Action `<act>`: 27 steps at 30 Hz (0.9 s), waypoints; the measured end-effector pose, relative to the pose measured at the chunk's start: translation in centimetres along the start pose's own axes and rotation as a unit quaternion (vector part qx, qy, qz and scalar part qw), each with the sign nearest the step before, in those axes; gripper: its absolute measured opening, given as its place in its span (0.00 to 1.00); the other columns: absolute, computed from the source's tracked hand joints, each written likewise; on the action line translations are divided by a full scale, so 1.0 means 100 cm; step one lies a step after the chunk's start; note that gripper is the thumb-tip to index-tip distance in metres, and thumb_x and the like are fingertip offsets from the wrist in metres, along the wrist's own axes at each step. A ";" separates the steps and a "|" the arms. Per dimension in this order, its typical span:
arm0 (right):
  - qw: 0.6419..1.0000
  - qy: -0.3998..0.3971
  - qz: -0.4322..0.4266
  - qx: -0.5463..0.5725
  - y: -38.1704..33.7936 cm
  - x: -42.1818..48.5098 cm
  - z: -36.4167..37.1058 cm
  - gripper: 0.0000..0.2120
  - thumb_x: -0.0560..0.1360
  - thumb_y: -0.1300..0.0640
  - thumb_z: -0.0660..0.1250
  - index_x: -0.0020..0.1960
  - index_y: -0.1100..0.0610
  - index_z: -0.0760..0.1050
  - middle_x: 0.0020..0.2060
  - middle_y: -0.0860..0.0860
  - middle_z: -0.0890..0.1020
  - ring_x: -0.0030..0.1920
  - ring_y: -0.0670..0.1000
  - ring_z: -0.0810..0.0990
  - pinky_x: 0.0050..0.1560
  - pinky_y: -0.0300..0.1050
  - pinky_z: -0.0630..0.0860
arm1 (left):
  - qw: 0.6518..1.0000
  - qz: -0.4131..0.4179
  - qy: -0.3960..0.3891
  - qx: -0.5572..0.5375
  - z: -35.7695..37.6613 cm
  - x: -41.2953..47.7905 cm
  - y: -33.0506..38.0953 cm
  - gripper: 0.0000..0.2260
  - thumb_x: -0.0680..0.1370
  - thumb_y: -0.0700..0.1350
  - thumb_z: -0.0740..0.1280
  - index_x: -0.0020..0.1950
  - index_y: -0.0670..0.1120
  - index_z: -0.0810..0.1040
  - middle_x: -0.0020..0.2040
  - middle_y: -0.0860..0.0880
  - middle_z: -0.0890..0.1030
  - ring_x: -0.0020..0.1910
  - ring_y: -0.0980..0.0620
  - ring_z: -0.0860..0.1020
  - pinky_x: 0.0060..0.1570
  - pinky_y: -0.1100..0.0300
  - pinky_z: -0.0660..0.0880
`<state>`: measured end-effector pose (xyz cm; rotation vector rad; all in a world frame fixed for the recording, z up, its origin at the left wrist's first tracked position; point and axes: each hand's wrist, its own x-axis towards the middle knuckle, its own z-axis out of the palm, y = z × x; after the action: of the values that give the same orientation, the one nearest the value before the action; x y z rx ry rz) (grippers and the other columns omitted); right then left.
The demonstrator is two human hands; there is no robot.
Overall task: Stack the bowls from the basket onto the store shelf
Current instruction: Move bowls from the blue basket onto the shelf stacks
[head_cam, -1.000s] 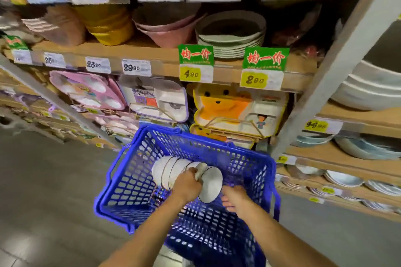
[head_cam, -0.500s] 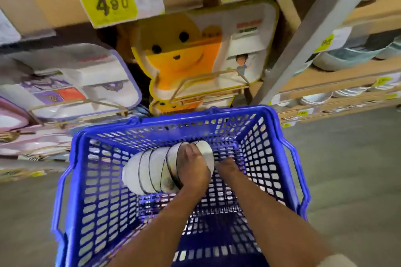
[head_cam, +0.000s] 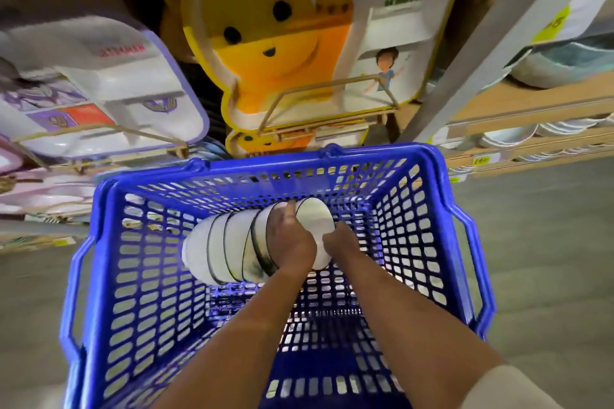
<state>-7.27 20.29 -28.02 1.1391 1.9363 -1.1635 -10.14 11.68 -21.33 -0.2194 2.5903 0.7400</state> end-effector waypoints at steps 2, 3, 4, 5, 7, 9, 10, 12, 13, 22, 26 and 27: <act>1.000 0.001 0.000 -0.001 -0.002 -0.006 -0.008 0.20 0.78 0.62 0.60 0.68 0.67 0.65 0.64 0.64 0.74 0.64 0.63 0.73 0.57 0.51 0.71 | 1.000 -0.006 -0.018 -0.024 -0.007 -0.005 0.003 0.31 0.73 0.29 0.60 0.75 0.47 0.65 0.68 0.42 0.69 0.66 0.44 0.70 0.63 0.58 0.64; 1.000 0.001 0.000 -0.005 -0.003 -0.009 -0.013 0.21 0.78 0.61 0.59 0.70 0.66 0.64 0.65 0.64 0.73 0.64 0.63 0.73 0.57 0.51 0.71 | 0.998 -0.012 -0.037 -0.046 -0.011 -0.008 0.006 0.32 0.73 0.29 0.58 0.76 0.48 0.65 0.68 0.42 0.69 0.64 0.44 0.71 0.62 0.58 0.66; 1.000 -0.001 -0.002 -0.010 -0.004 -0.014 -0.019 0.21 0.79 0.61 0.58 0.71 0.66 0.64 0.65 0.64 0.73 0.64 0.63 0.73 0.58 0.51 0.71 | 0.997 -0.015 -0.050 -0.058 -0.016 -0.011 0.007 0.33 0.73 0.29 0.57 0.76 0.50 0.64 0.68 0.43 0.69 0.63 0.43 0.72 0.61 0.57 0.68; 1.000 -0.004 -0.005 -0.012 -0.005 -0.020 -0.025 0.21 0.79 0.61 0.57 0.71 0.65 0.63 0.66 0.64 0.73 0.65 0.63 0.73 0.59 0.51 0.71 | 0.997 -0.019 -0.057 -0.058 -0.021 -0.013 0.010 0.33 0.73 0.30 0.56 0.76 0.53 0.64 0.68 0.43 0.70 0.62 0.43 0.73 0.60 0.56 0.69; 1.000 -0.010 -0.010 -0.015 -0.012 -0.033 -0.038 0.21 0.80 0.60 0.56 0.72 0.63 0.63 0.66 0.63 0.73 0.65 0.62 0.73 0.61 0.51 0.71 | 0.997 -0.022 -0.062 -0.047 -0.031 -0.017 0.015 0.32 0.74 0.30 0.56 0.75 0.55 0.64 0.65 0.43 0.74 0.59 0.41 0.76 0.56 0.53 0.73; 0.999 -0.014 -0.021 -0.032 -0.021 -0.050 -0.053 0.20 0.81 0.61 0.55 0.72 0.64 0.64 0.68 0.61 0.71 0.66 0.61 0.72 0.63 0.50 0.70 | 0.996 -0.013 -0.065 -0.065 -0.044 -0.023 0.022 0.31 0.74 0.30 0.56 0.74 0.53 0.66 0.63 0.42 0.77 0.58 0.40 0.77 0.54 0.52 0.74; 0.999 -0.011 -0.030 -0.040 -0.025 -0.059 -0.060 0.19 0.81 0.62 0.54 0.71 0.64 0.65 0.68 0.61 0.71 0.67 0.61 0.72 0.63 0.51 0.70 | 0.995 -0.005 -0.066 -0.079 -0.051 -0.027 0.026 0.30 0.75 0.30 0.56 0.73 0.52 0.66 0.63 0.41 0.77 0.59 0.40 0.77 0.54 0.53 0.74; 0.998 0.004 -0.050 -0.025 -0.030 -0.077 -0.076 0.19 0.82 0.62 0.52 0.71 0.65 0.66 0.68 0.61 0.72 0.66 0.61 0.72 0.64 0.51 0.70 | 0.993 0.006 -0.065 -0.096 -0.066 -0.036 0.034 0.29 0.75 0.29 0.56 0.73 0.49 0.67 0.63 0.42 0.78 0.60 0.41 0.76 0.53 0.55 0.72; 0.998 0.008 -0.061 0.004 -0.032 -0.087 -0.083 0.18 0.82 0.61 0.52 0.70 0.65 0.67 0.66 0.62 0.73 0.66 0.61 0.72 0.63 0.50 0.70 | 0.992 0.010 -0.066 -0.108 -0.074 -0.041 0.037 0.28 0.74 0.29 0.56 0.73 0.48 0.67 0.63 0.42 0.78 0.61 0.41 0.76 0.54 0.55 0.72; 0.916 -0.109 -0.201 0.329 -0.041 -0.194 -0.148 0.24 0.78 0.69 0.55 0.72 0.55 0.67 0.67 0.57 0.74 0.65 0.59 0.73 0.64 0.56 0.73 | 0.960 0.042 -0.085 -0.263 -0.162 -0.088 0.068 0.27 0.74 0.30 0.55 0.69 0.50 0.71 0.63 0.44 0.77 0.61 0.41 0.75 0.58 0.40 0.75; 0.854 -0.121 -0.257 0.436 -0.056 -0.239 -0.181 0.27 0.74 0.69 0.56 0.70 0.53 0.70 0.64 0.57 0.76 0.64 0.61 0.74 0.63 0.60 0.74 | 0.935 0.034 -0.103 -0.338 -0.192 -0.123 0.093 0.30 0.72 0.30 0.53 0.63 0.60 0.72 0.56 0.49 0.79 0.53 0.42 0.78 0.34 0.51 0.79; 0.844 -0.114 -0.271 0.448 -0.061 -0.250 -0.188 0.28 0.71 0.66 0.58 0.69 0.52 0.71 0.64 0.57 0.76 0.63 0.61 0.75 0.64 0.61 0.73 | 0.927 0.039 -0.102 -0.358 -0.199 -0.132 0.100 0.30 0.72 0.30 0.53 0.62 0.61 0.72 0.55 0.50 0.79 0.52 0.43 0.78 0.30 0.55 0.77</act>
<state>-2.62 26.66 2.90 0.7722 1.5487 -2.5584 -8.26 9.90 4.47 -0.2387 2.0394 1.6250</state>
